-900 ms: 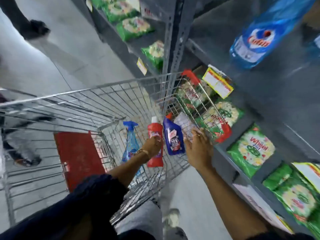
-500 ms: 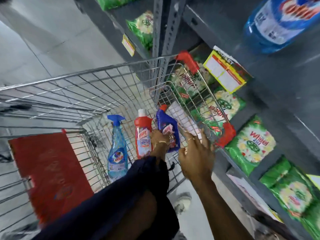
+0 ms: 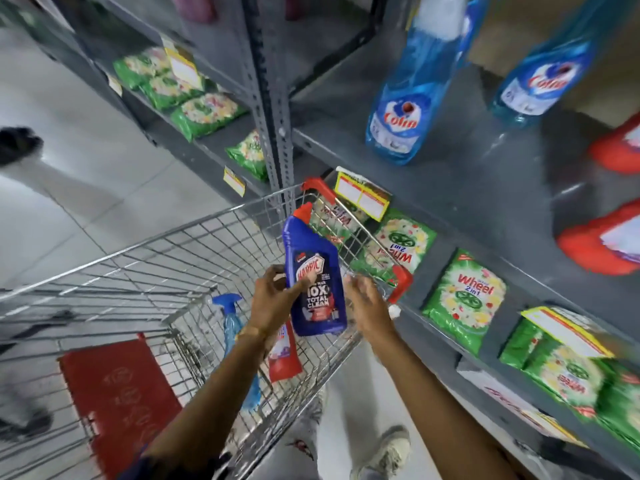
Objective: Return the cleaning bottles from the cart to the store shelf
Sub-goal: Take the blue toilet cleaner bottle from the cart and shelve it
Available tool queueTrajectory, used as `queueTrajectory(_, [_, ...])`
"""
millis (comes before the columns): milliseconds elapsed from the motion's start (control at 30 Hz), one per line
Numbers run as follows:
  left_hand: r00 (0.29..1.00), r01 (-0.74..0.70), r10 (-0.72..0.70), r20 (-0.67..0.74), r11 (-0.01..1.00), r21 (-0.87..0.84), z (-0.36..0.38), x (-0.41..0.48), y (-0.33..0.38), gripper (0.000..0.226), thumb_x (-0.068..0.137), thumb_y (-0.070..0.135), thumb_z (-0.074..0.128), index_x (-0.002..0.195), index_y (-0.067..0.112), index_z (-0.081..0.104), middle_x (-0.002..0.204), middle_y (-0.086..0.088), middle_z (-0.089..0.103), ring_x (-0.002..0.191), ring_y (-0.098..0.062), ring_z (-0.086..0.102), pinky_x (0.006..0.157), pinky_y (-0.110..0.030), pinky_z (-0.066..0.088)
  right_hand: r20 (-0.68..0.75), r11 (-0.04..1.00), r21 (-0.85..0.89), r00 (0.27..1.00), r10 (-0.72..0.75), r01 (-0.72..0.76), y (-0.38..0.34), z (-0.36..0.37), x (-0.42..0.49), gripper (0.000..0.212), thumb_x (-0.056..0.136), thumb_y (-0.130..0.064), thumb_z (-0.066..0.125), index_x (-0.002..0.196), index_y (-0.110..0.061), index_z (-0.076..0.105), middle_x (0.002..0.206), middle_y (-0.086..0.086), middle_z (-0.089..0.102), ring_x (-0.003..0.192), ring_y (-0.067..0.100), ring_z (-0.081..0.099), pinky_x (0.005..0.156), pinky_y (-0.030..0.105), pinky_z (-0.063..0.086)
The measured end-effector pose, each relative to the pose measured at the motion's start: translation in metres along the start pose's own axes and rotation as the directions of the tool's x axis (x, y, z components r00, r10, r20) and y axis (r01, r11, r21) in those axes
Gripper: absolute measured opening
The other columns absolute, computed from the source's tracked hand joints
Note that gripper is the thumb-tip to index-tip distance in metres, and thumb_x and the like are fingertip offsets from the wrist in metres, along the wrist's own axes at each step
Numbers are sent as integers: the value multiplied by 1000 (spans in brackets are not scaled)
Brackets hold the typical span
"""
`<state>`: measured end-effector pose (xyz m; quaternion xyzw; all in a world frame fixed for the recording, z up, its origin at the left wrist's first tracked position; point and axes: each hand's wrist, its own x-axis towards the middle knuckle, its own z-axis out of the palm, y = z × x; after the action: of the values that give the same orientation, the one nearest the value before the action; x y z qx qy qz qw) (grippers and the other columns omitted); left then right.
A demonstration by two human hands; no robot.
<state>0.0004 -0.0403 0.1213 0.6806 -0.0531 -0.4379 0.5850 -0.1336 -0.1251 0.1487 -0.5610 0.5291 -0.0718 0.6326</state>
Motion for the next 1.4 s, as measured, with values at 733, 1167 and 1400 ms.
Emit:
queueTrajectory(733, [663, -335, 130, 737, 932, 137, 223, -213, 31, 23, 91, 6, 56, 114, 6, 60, 103, -7, 73, 88, -16, 67, 74, -29, 59, -461, 759, 489, 866, -194, 431, 88, -235, -213, 33, 80, -33, 58, 106, -16, 67, 95, 1, 77, 86, 15, 72, 67, 26, 58])
queueTrajectory(1167, [232, -665, 357, 905, 737, -120, 463, -241, 2, 24, 89, -5, 55, 109, 7, 52, 109, -30, 65, 95, -18, 61, 87, -33, 53, -768, 715, 133, 528, -364, 687, 130, -446, -215, 28, 95, 1, 45, 115, -12, 60, 106, -3, 71, 95, 9, 64, 81, 27, 55])
queueTrajectory(1400, [284, -677, 417, 864, 725, -128, 523, -236, -25, 24, 90, 5, 57, 111, 14, 52, 111, -17, 67, 99, -19, 64, 89, -40, 54, -772, 732, 123, 528, -354, 670, 144, -504, -193, 33, 96, -1, 47, 128, -2, 52, 115, 8, 65, 99, 8, 65, 83, 25, 54])
